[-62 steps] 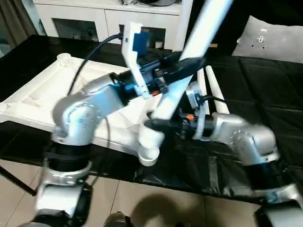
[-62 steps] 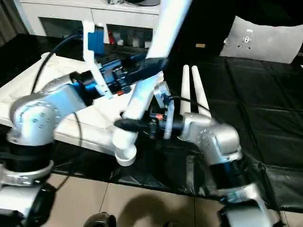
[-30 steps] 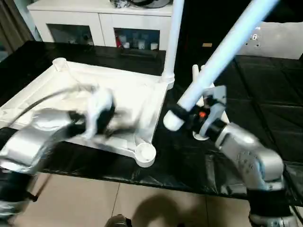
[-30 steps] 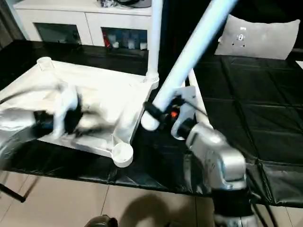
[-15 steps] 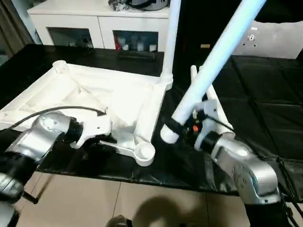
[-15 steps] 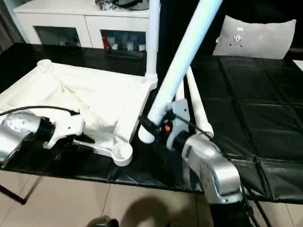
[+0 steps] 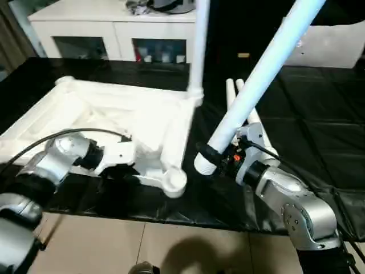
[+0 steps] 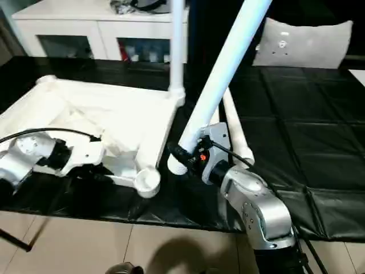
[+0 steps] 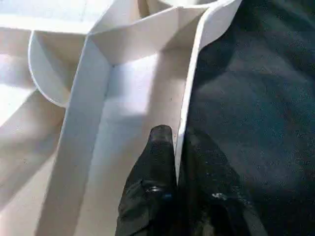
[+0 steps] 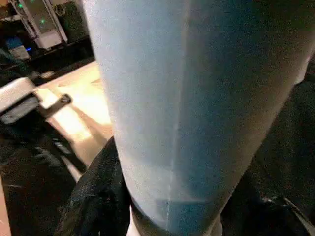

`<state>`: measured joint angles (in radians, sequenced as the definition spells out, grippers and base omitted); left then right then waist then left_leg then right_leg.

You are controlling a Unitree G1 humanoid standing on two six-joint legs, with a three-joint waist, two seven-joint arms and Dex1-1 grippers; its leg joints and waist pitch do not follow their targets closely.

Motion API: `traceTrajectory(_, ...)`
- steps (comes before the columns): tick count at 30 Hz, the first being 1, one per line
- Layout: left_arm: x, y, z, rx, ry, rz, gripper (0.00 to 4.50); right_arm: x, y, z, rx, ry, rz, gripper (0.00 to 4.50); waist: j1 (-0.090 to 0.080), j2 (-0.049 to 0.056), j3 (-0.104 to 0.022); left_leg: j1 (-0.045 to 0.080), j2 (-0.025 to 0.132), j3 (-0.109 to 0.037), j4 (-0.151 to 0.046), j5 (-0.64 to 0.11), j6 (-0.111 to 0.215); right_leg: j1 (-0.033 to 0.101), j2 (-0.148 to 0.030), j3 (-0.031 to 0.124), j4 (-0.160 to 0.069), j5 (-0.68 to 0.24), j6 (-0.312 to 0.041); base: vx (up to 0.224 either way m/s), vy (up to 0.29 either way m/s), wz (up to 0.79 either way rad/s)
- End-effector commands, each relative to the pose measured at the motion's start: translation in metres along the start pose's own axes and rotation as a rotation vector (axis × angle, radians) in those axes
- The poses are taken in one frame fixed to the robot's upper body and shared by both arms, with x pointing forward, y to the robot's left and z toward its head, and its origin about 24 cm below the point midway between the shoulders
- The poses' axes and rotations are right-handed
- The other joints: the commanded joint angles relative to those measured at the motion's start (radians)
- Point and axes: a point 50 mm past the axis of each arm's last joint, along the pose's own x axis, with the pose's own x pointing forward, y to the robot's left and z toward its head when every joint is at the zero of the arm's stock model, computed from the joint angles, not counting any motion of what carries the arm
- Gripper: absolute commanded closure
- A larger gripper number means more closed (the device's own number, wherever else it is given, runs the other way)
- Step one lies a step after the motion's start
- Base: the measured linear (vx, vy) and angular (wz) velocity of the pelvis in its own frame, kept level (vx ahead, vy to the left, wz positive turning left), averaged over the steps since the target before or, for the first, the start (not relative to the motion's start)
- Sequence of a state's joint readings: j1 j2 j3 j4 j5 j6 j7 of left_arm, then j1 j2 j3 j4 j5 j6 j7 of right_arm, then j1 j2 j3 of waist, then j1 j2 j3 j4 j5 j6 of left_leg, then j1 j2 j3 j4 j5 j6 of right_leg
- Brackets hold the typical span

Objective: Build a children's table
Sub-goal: Rotate table base

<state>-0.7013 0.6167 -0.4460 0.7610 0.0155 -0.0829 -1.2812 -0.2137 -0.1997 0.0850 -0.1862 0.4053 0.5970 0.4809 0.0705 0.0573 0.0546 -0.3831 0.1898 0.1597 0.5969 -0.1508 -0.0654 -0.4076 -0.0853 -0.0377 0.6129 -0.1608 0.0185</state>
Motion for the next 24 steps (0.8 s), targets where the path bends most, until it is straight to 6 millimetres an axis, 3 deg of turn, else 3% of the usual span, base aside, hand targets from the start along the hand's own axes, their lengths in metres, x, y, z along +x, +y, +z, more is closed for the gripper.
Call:
traceTrajectory(1,0.001,0.005,-0.003,-0.15,-0.068,0.112,4.41,0.001,0.002,0.014,-0.025,-0.041,0.029,2.6,0.001,0.004,-0.063,0.029,0.016,-0.013,-0.086,-0.492,-0.077,0.028,-0.05,0.023,-0.091,-0.504,-0.153,0.0,0.0,0.0)
traceTrajectory(5,0.014,0.002,0.007,-0.207,-0.146,0.11,4.49,0.003,0.002,0.016,-0.058,-0.017,0.055,2.6,-0.007,0.0,-0.066,0.021,0.017,-0.012,-0.086,-0.453,-0.061,0.034,-0.049,0.02,-0.087,-0.462,-0.166,0.0,0.0,0.0)
traceTrajectory(7,0.027,-0.006,0.014,-0.14,-0.169,0.104,4.5,0.008,0.0,0.017,-0.087,0.012,0.068,2.6,-0.013,-0.01,-0.067,0.015,0.017,-0.007,-0.084,-0.425,-0.049,0.037,-0.047,0.021,-0.085,-0.426,-0.171,0.0,0.0,0.0)
traceTrajectory(9,0.032,-0.013,0.014,-0.055,-0.155,0.101,4.5,0.013,-0.001,0.015,-0.116,0.05,0.069,2.6,-0.009,-0.006,-0.07,0.022,0.017,-0.004,-0.078,-0.409,-0.04,0.03,-0.048,0.022,-0.087,-0.42,-0.173,0.0,0.0,0.0)
traceTrajectory(10,0.034,-0.016,0.013,-0.028,-0.138,0.096,4.5,0.014,-0.002,0.014,-0.128,0.064,0.068,2.6,-0.01,-0.01,-0.068,0.019,0.017,-0.002,-0.081,-0.399,-0.038,0.033,-0.046,0.022,-0.088,-0.428,-0.165,0.0,0.0,0.0)
traceTrajectory(11,0.035,-0.018,0.012,-0.017,-0.117,0.089,4.5,0.015,-0.003,0.014,-0.138,0.075,0.067,2.6,-0.006,-0.014,-0.068,0.023,0.018,0.001,-0.08,-0.396,-0.037,0.028,-0.046,0.024,-0.092,-0.438,-0.156,0.0,0.0,0.0)
traceTrajectory(13,0.035,-0.021,0.01,0.0,-0.1,0.071,4.5,0.017,-0.003,0.014,-0.145,0.086,0.068,2.6,-0.002,-0.009,-0.068,0.023,0.019,0.0,-0.081,-0.39,-0.039,0.028,-0.046,0.024,-0.089,-0.437,-0.154,0.0,0.0,0.0)
traceTrajectory(15,0.034,-0.024,0.006,0.032,-0.055,0.044,4.5,0.022,-0.006,0.014,-0.166,0.102,0.063,2.6,-0.001,-0.007,-0.068,0.023,0.021,-0.004,-0.085,-0.411,-0.051,0.028,-0.046,0.022,-0.088,-0.446,-0.148,0.0,0.0,0.0)
traceTrajectory(16,0.032,-0.026,0.001,0.067,0.001,0.03,4.5,0.025,-0.007,0.015,-0.176,0.122,0.07,2.6,0.001,-0.016,-0.067,0.024,0.02,-0.003,-0.085,-0.418,-0.051,0.026,-0.046,0.022,-0.087,-0.456,-0.141,0.0,0.0,0.0)
traceTrajectory(19,0.03,-0.028,-0.003,0.075,0.021,0.024,4.5,0.027,-0.007,0.014,-0.194,0.15,0.089,2.6,-0.002,-0.012,-0.066,0.025,0.02,-0.005,-0.087,-0.436,-0.06,0.025,-0.047,0.021,-0.09,-0.477,-0.13,0.0,0.0,0.0)
traceTrajectory(20,0.029,-0.029,-0.003,0.065,0.009,0.021,4.5,0.028,-0.007,0.012,-0.203,0.174,0.11,2.6,-0.004,-0.023,-0.066,0.023,0.019,-0.005,-0.086,-0.438,-0.056,0.027,-0.048,0.022,-0.088,-0.49,-0.125,0.0,0.0,0.0)
traceTrajectory(22,0.029,-0.029,-0.003,0.062,0.003,0.02,4.5,0.028,-0.006,0.011,-0.205,0.185,0.119,2.6,-0.006,-0.02,-0.065,0.025,0.019,-0.005,-0.087,-0.45,-0.057,0.023,-0.048,0.021,-0.094,-0.514,-0.117,0.0,0.0,0.0)
traceTrajectory(23,0.029,-0.031,-0.001,0.037,-0.035,0.008,4.5,0.028,-0.005,0.008,-0.204,0.21,0.136,2.6,-0.009,-0.041,-0.065,0.022,0.019,-0.002,-0.086,-0.444,-0.053,0.024,-0.047,0.021,-0.097,-0.519,-0.113,0.0,0.0,0.0)
traceTrajectory(24,0.028,-0.032,0.0,0.023,-0.056,0.001,4.5,0.028,-0.005,0.006,-0.205,0.22,0.142,2.6,-0.007,-0.034,-0.067,0.02,0.021,-0.004,-0.087,-0.42,-0.05,0.025,-0.05,0.023,-0.092,-0.507,-0.116,0.0,0.0,0.0)
